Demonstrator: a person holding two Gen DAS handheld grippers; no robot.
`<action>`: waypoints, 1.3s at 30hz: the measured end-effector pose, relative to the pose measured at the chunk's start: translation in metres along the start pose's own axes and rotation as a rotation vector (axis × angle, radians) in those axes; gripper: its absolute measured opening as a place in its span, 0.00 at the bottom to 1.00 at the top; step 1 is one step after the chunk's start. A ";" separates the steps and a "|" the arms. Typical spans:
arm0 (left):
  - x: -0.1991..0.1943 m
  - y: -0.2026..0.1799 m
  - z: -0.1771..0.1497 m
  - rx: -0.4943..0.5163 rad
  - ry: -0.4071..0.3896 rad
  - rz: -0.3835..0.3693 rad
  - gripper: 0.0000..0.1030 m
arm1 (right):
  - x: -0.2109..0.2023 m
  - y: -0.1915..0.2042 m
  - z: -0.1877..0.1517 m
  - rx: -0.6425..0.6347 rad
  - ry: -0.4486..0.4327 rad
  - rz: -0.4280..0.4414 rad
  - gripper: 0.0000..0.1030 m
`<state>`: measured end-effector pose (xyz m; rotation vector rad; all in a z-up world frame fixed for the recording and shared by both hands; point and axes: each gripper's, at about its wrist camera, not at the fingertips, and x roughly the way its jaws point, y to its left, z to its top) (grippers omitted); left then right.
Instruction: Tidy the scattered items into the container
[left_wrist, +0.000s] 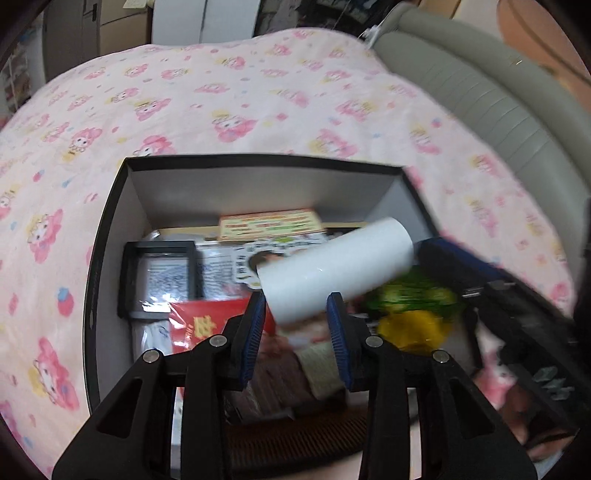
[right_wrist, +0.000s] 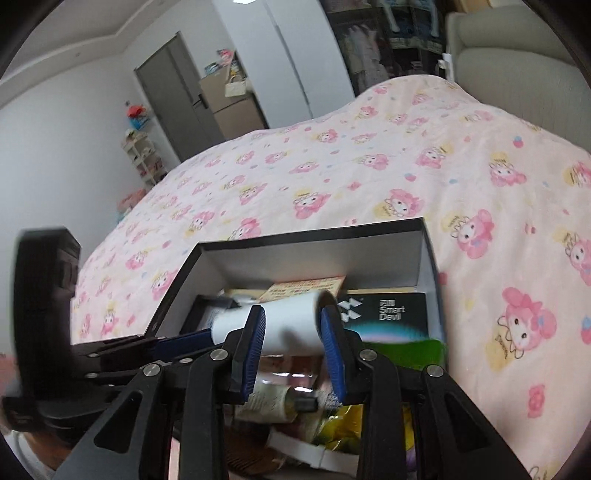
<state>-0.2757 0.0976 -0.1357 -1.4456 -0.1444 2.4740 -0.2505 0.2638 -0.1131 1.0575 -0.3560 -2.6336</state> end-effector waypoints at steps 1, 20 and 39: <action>0.005 0.000 0.002 -0.002 0.009 0.023 0.34 | -0.002 -0.005 0.001 0.009 -0.009 -0.009 0.27; -0.004 -0.002 -0.018 0.001 0.000 0.018 0.35 | -0.014 -0.022 -0.006 0.035 0.041 -0.079 0.27; -0.167 -0.005 -0.063 0.071 -0.261 0.055 0.80 | -0.110 0.074 -0.057 -0.084 0.010 -0.232 0.72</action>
